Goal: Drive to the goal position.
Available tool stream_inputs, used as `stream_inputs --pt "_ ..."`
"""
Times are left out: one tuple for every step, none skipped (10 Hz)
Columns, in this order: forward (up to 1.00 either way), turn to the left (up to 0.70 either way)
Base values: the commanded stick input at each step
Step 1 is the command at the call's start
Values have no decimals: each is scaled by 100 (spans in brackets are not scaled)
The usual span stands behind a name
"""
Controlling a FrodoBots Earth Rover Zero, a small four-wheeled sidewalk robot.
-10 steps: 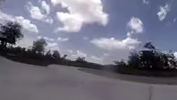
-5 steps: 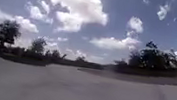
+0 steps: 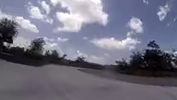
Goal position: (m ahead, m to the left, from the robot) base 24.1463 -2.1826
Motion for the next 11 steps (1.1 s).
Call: stream_inputs --pt "85 0" --pt "85 0" --pt "85 0" --pt "85 0" --pt "85 0" --pt "85 0" --pt "85 0" --pt "85 0" --pt "85 0" --pt "85 0" --pt "85 0"
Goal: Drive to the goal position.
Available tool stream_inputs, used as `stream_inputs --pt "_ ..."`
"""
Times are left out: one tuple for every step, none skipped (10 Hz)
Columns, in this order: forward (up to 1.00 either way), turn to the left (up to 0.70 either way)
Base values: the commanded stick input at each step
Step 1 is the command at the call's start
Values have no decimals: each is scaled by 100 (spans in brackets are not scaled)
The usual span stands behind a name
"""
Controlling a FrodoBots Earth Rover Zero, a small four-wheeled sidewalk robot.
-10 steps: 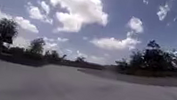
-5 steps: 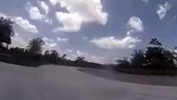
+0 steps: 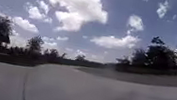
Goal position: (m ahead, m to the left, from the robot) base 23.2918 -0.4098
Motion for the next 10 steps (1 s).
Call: stream_inputs --pt "85 0" --pt "85 0" --pt "85 0" --pt "85 0" --pt "85 0" --pt "85 0" --pt "85 0" --pt "85 0" --pt "85 0" --pt "85 0"
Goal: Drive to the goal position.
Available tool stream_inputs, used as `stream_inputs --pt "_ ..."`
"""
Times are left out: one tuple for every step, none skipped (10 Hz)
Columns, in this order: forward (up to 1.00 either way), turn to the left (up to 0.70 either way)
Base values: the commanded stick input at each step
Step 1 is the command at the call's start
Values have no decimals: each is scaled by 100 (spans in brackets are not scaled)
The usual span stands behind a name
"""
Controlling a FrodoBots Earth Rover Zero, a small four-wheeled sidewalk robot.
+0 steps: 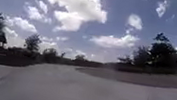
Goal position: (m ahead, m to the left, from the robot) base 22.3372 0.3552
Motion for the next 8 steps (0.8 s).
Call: stream_inputs --pt "85 0" --pt "85 0" --pt "85 0" --pt "85 0" --pt "85 0" --pt "85 11" --pt "85 34" --pt "85 34"
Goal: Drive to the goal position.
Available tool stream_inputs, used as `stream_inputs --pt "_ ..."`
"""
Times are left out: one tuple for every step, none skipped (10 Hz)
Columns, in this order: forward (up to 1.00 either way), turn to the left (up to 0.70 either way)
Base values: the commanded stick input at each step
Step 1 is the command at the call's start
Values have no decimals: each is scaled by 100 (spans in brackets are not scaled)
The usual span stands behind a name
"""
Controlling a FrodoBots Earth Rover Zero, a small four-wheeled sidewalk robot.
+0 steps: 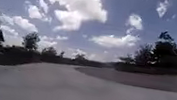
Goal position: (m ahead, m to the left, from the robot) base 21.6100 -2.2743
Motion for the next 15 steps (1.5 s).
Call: stream_inputs --pt "85 34" --pt "85 34" --pt "85 34" --pt "85 34" --pt "85 34" --pt "85 25" --pt "85 1" --pt "85 0" --pt "85 0" --pt "85 0" --pt "85 0" --pt "85 0" --pt "85 11" --pt "85 34" --pt "85 34"
